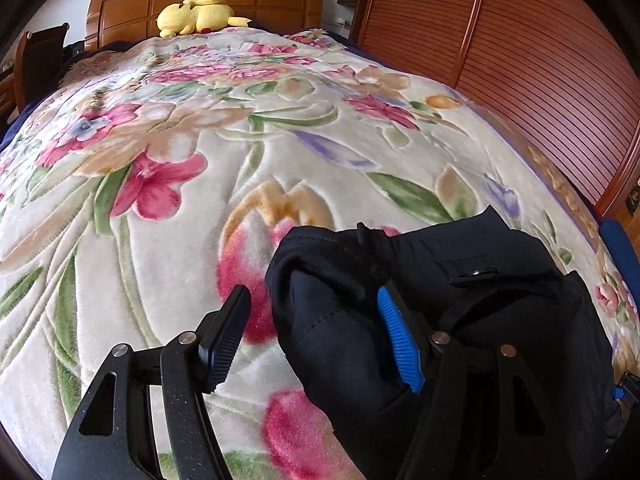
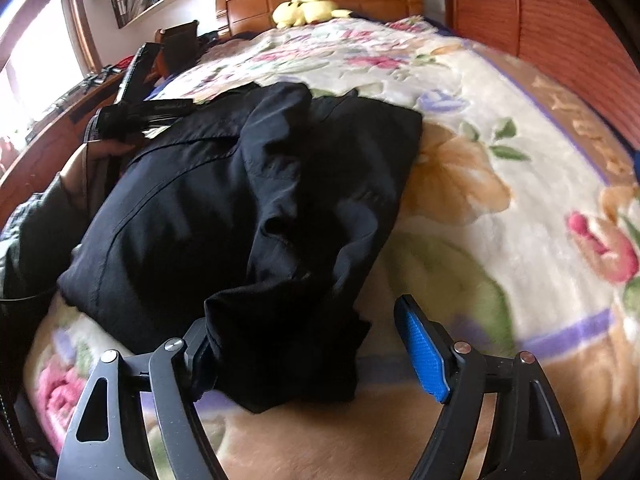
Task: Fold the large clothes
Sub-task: 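Close both tools on opposite sides of the black coat bundle, then lift the coat bundle with both tools and carry it toward the wardrobe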
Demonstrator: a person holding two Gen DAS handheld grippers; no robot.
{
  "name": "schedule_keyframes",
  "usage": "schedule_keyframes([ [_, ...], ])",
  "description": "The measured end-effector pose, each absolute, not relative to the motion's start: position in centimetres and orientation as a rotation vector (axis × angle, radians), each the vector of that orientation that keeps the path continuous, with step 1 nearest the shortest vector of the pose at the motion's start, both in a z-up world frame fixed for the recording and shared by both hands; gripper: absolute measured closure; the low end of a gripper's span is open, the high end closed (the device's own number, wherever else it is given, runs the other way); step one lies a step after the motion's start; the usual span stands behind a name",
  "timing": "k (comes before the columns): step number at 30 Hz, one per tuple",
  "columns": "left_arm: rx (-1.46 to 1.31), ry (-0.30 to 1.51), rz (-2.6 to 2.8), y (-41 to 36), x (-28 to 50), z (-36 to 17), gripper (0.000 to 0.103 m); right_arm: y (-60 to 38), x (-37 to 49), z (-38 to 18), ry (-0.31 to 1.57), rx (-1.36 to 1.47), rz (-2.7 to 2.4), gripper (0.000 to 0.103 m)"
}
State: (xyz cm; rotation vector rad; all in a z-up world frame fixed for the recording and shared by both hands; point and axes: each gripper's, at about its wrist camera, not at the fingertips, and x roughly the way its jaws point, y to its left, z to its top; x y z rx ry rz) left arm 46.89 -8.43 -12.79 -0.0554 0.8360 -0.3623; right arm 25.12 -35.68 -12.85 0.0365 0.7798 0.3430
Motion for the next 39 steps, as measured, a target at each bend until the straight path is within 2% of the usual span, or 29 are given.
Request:
schedule_keyframes([
  [10,-0.083,0.851,-0.379,-8.4,47.1,-13.1,0.036,-35.4,25.4,-13.1,0.777,0.011,0.399,0.045],
  [14,-0.070,0.845,-0.373,-8.4,47.0,-13.1,0.036,-35.1,25.0,-13.2,0.750,-0.002,0.421,0.058],
  [18,-0.068,0.843,-0.375,-8.4,47.0,-13.1,0.037,-35.1,24.4,-13.3,0.733,-0.017,0.421,0.059],
  [23,-0.070,0.835,-0.431,-8.8,46.8,-12.9,0.058,-34.8,24.2,-13.3,0.731,-0.022,0.415,0.059],
  [25,-0.054,0.821,-0.442,-9.0,46.5,-12.7,0.071,-34.5,24.2,-13.2,0.723,-0.034,0.413,0.062],
  [27,-0.050,0.807,-0.435,-9.1,46.2,-12.3,0.077,-34.1,23.9,-12.9,0.706,-0.052,0.406,0.071],
  [30,-0.046,0.764,-0.390,-8.7,45.1,-11.2,0.082,-34.1,23.5,-12.2,0.678,-0.037,0.405,0.079],
  [39,-0.045,0.613,-0.312,-7.8,39.2,-4.3,0.085,-35.7,22.2,-11.6,0.610,0.054,0.438,0.086],
])
